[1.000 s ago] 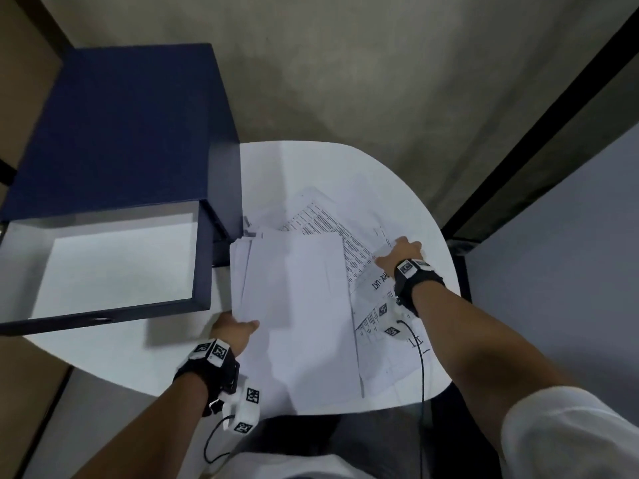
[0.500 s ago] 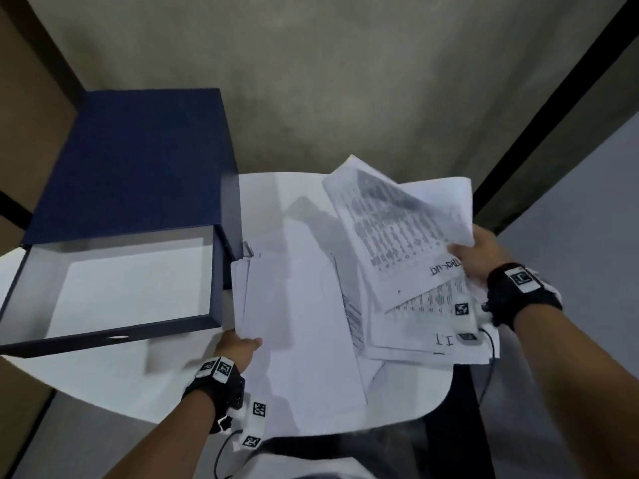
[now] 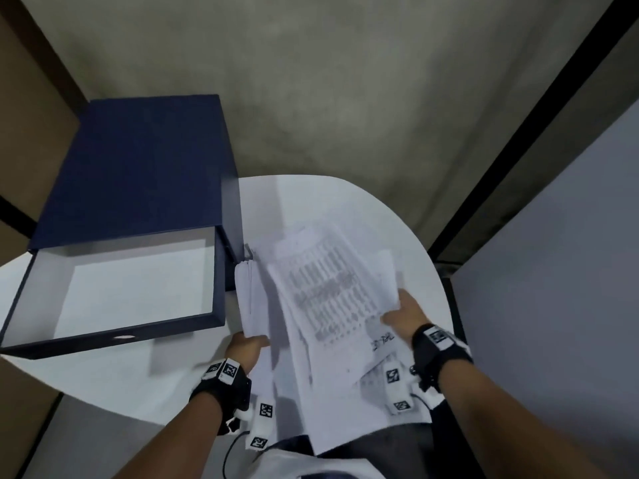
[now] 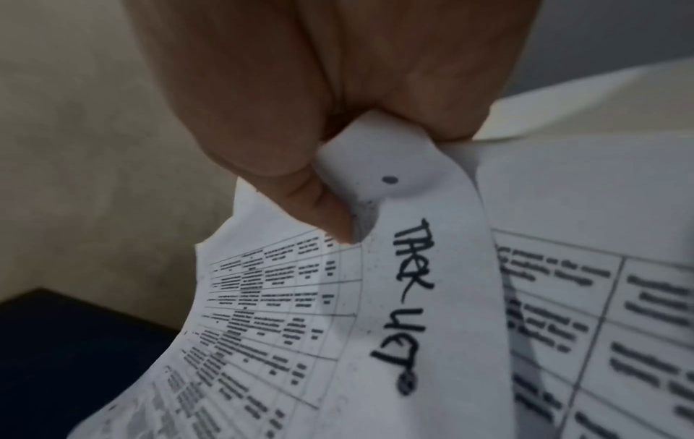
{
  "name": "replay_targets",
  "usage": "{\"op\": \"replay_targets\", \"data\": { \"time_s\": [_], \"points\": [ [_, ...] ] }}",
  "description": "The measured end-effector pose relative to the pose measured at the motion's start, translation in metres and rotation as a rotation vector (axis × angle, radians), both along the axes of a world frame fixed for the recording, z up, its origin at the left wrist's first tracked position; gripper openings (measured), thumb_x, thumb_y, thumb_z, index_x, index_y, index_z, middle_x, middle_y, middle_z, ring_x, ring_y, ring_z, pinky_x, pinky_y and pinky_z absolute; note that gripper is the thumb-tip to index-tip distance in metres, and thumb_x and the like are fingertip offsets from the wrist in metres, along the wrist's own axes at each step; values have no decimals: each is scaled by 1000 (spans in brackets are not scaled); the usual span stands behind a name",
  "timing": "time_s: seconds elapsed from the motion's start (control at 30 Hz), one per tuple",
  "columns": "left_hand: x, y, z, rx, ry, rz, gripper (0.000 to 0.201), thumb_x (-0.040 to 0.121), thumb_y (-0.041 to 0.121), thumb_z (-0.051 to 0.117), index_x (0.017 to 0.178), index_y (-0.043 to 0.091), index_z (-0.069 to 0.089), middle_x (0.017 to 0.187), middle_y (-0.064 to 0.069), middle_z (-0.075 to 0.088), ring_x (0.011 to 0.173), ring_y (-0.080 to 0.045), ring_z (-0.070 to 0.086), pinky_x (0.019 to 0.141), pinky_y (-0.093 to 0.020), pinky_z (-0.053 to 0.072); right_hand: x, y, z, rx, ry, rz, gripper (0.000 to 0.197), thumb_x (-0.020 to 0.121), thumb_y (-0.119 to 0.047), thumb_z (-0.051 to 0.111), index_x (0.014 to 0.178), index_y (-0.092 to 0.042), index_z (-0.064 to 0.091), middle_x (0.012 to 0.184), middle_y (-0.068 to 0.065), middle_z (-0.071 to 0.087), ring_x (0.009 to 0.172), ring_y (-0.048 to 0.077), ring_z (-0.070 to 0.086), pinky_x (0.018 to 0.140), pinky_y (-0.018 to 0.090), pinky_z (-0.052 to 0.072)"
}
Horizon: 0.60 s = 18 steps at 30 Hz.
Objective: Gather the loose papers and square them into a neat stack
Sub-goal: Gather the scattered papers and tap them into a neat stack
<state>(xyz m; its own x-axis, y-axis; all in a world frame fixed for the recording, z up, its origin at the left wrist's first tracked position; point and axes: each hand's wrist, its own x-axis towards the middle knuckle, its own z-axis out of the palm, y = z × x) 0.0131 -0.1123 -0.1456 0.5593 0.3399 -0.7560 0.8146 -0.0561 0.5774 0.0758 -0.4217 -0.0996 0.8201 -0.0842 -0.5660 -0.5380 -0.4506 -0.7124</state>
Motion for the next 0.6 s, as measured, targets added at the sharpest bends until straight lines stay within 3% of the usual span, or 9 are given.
{"op": "replay_targets", "data": {
  "time_s": [0.07,0.17,0.23,0.3,0.33,0.4,0.43,0.5,0.6],
  "points": [
    [1,-2,0,-62,3,50,69,77,35,73,130,-2,52,127,-18,60,112,-36,58,97,-41,46,-9,17,-12,-70,62,51,59,88,3,51,142,-16,33,121,10,54,96,30,57,70,31,52],
    [1,-4,-2,-54,4,53,97,68,66,70,137,2,46,137,-16,53,124,-34,51,105,-40,39,-17,34,-21,-72,99,64,72,87,1,51,148,-17,16,122,13,51,106,33,58,84,38,55],
    [1,-5,-4,-11,4,21,109,60,77,67,136,1,46,135,-17,55,123,-34,52,104,-40,40,-19,40,-25,-110,81,46,65,90,-4,54,144,-13,19,115,12,54,101,30,58,83,34,51],
    [1,-7,-5,43,6,-46,104,67,72,66,137,-2,43,136,-18,54,123,-34,52,100,-37,42,-17,42,-26,-234,48,87,40,94,-19,57,129,-10,40,104,8,58,92,27,58,76,28,44],
    [2,-8,-4,75,18,-72,97,74,66,65,138,-4,41,136,-19,53,123,-35,52,96,-35,42,-16,41,-25,-313,39,140,24,95,-28,57,110,-11,51,94,4,58,85,25,57,73,28,43],
    [3,-8,-6,118,26,-95,85,81,59,62,134,-5,43,132,-21,55,118,-35,55,92,-33,42,-15,36,-28,-405,41,208,28,94,-35,57,78,-14,48,74,-1,53,74,23,54,68,28,45],
    [3,-8,-7,132,21,-97,83,82,58,62,132,-5,44,130,-21,57,116,-36,56,92,-34,44,-14,33,-28,-417,46,219,27,93,-31,60,76,-14,49,73,-1,52,76,24,56,69,30,47],
    [3,-8,-7,139,17,-98,80,81,56,65,130,-5,46,130,-21,58,116,-36,57,96,-37,45,-15,27,-30,-311,45,164,16,87,-13,67,99,-11,57,90,1,57,90,26,60,77,30,50],
    [2,-10,-7,141,10,-99,78,78,51,70,129,-3,47,130,-18,58,118,-35,56,95,-34,45,-20,22,-34,-131,41,74,57,77,9,68,124,-18,47,111,2,58,99,21,59,79,27,50]
  ]
}}
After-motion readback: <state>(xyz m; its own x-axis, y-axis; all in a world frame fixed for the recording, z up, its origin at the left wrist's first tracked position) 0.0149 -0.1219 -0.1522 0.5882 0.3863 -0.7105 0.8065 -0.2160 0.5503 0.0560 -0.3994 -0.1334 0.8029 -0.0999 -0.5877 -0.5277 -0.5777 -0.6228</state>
